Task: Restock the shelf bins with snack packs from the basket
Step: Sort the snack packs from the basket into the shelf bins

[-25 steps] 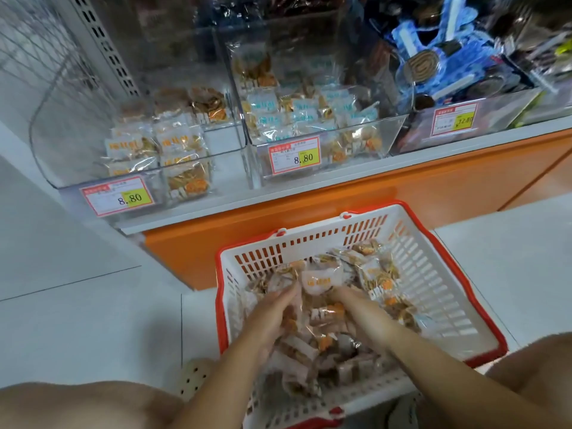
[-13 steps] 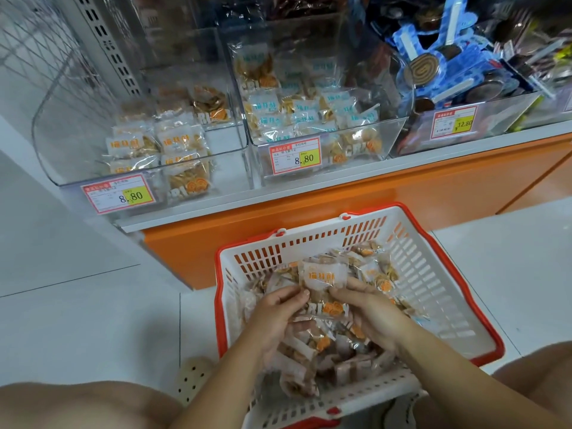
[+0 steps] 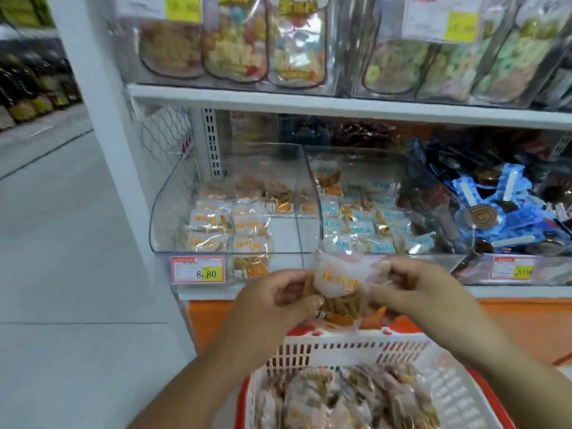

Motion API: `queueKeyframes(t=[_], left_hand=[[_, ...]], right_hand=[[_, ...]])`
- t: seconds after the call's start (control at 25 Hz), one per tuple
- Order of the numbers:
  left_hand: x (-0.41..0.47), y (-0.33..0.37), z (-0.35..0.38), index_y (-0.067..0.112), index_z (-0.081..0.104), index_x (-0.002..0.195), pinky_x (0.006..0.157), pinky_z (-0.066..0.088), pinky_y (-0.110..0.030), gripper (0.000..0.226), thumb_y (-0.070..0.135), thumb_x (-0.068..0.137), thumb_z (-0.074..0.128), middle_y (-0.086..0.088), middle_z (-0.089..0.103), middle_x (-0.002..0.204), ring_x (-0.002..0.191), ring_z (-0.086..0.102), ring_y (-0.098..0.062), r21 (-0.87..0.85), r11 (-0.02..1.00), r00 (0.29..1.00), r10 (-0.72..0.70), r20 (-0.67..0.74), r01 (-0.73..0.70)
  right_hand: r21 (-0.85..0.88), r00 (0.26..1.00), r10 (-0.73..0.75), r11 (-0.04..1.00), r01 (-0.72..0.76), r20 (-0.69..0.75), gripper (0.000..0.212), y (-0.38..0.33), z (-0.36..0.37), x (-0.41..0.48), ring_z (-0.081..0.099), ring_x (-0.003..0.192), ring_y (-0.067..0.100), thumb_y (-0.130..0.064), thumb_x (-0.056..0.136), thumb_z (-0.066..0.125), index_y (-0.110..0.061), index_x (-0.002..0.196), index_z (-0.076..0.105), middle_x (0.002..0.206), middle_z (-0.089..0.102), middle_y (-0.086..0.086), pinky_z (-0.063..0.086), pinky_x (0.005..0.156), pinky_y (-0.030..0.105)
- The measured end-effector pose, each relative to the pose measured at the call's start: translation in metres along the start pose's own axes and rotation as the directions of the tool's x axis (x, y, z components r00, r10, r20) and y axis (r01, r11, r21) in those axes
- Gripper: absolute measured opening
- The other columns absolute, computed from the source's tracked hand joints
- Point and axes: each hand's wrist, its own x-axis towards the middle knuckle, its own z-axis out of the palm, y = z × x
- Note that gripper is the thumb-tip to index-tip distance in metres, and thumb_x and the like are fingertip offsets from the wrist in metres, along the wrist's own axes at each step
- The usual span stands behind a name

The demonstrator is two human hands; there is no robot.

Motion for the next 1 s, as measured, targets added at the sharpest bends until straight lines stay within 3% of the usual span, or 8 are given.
queueKeyframes(t=[0.08, 0.2, 0.32, 0.44, 0.6, 0.72, 0.84, 1.0], left_hand=[[0.013, 0.019, -0.037, 0.052, 0.058, 0.109, 0.086, 0.048, -0.01, 0.03, 0.034, 0.088, 0.068, 0.036, 0.064, 0.106, 0.1, 0.057, 0.015, 0.243, 0.956, 0.972, 0.198, -0.129, -0.162], [0.034, 0.003, -0.083, 0.042, 0.049, 0.137, 0.109, 0.034, -0.025, 0.049, 0.047, 0.089, 0.062, 0.024, 0.048, 0.137, 0.128, 0.04, 0.001, 0.619, 0.778, 0.927, 0.305, -0.219, -0.11], [0.044, -0.024, -0.103, 0.039, 0.046, 0.141, 0.112, 0.03, -0.025, 0.058, 0.054, 0.087, 0.062, 0.021, 0.042, 0.145, 0.133, 0.036, -0.002, 0.636, 0.771, 0.95, 0.214, -0.226, -0.023], [0.05, -0.036, -0.112, 0.041, 0.046, 0.14, 0.107, 0.035, -0.023, 0.061, 0.06, 0.084, 0.061, 0.025, 0.042, 0.142, 0.127, 0.039, 0.0, 0.634, 0.772, 0.958, 0.216, -0.19, -0.049], [0.056, -0.043, -0.12, 0.047, 0.042, 0.139, 0.109, 0.031, -0.023, 0.064, 0.068, 0.081, 0.058, 0.03, 0.034, 0.144, 0.132, 0.031, 0.004, 0.628, 0.774, 0.957, 0.235, -0.168, -0.08], [0.058, -0.048, -0.122, 0.048, 0.042, 0.139, 0.109, 0.028, -0.022, 0.062, 0.067, 0.082, 0.058, 0.031, 0.032, 0.145, 0.131, 0.027, 0.008, 0.605, 0.789, 0.956, 0.25, -0.156, -0.108], [0.057, -0.048, -0.124, 0.047, 0.042, 0.14, 0.106, 0.026, -0.018, 0.061, 0.063, 0.084, 0.059, 0.03, 0.035, 0.143, 0.127, 0.027, 0.01, 0.578, 0.804, 0.945, 0.286, -0.162, -0.144], [0.055, -0.043, -0.123, 0.045, 0.037, 0.144, 0.105, 0.023, -0.016, 0.06, 0.061, 0.088, 0.054, 0.029, 0.032, 0.146, 0.133, 0.025, 0.008, 0.594, 0.789, 0.94, 0.305, -0.153, -0.159]], right_hand=[[-0.057, 0.993, -0.103, 0.993, 0.099, -0.062, 0.018, -0.054, -0.002, 0.031, 0.069, 0.06, 0.022, -0.016, 0.082, 0.072, -0.001, 0.085, 0.064, 0.068, 0.071, 0.013, 0.052, 0.052, 0.023], [-0.15, 0.963, -0.21, 0.971, 0.186, -0.169, 0.019, -0.106, 0.008, 0.09, 0.07, 0.055, 0.023, -0.007, 0.084, 0.072, -0.007, 0.096, 0.057, 0.071, 0.067, 0.016, 0.052, 0.044, 0.023], [-0.548, 0.969, -0.238, 0.82, 0.162, -0.069, 0.028, -0.123, 0.031, 0.165, 0.072, 0.064, 0.024, -0.005, 0.086, 0.069, -0.01, 0.111, 0.057, 0.082, 0.071, 0.012, 0.059, 0.058, 0.034], [-0.844, 0.995, -0.104, 0.533, 0.058, 0.002, 0.032, -0.119, 0.056, 0.223, 0.068, 0.093, 0.034, 0.0, 0.088, 0.057, -0.001, 0.119, 0.055, 0.106, 0.067, 0.019, 0.056, 0.084, 0.042], [-0.925, 0.998, 0.068, 0.379, -0.039, -0.015, 0.023, -0.106, 0.077, 0.26, 0.067, 0.086, 0.026, -0.004, 0.09, 0.058, 0.0, 0.112, 0.058, 0.101, 0.066, 0.012, 0.057, 0.073, 0.029], [-0.928, 0.978, 0.208, 0.36, -0.097, -0.022, 0.014, -0.101, 0.088, 0.274, 0.066, 0.064, 0.017, -0.002, 0.091, 0.06, 0.003, 0.104, 0.063, 0.081, 0.066, 0.007, 0.048, 0.045, 0.015], [-0.896, 0.959, 0.282, 0.434, -0.098, 0.032, 0.026, -0.094, 0.098, 0.284, 0.069, 0.098, 0.028, -0.003, 0.089, 0.063, 0.004, 0.114, 0.062, 0.105, 0.068, 0.014, 0.056, 0.07, 0.027], [-0.87, 0.944, 0.329, 0.475, -0.134, 0.034, 0.045, -0.09, 0.097, 0.289, 0.073, 0.084, 0.029, 0.006, 0.084, 0.066, 0.004, 0.128, 0.053, 0.1, 0.065, 0.017, 0.061, 0.071, 0.035]])
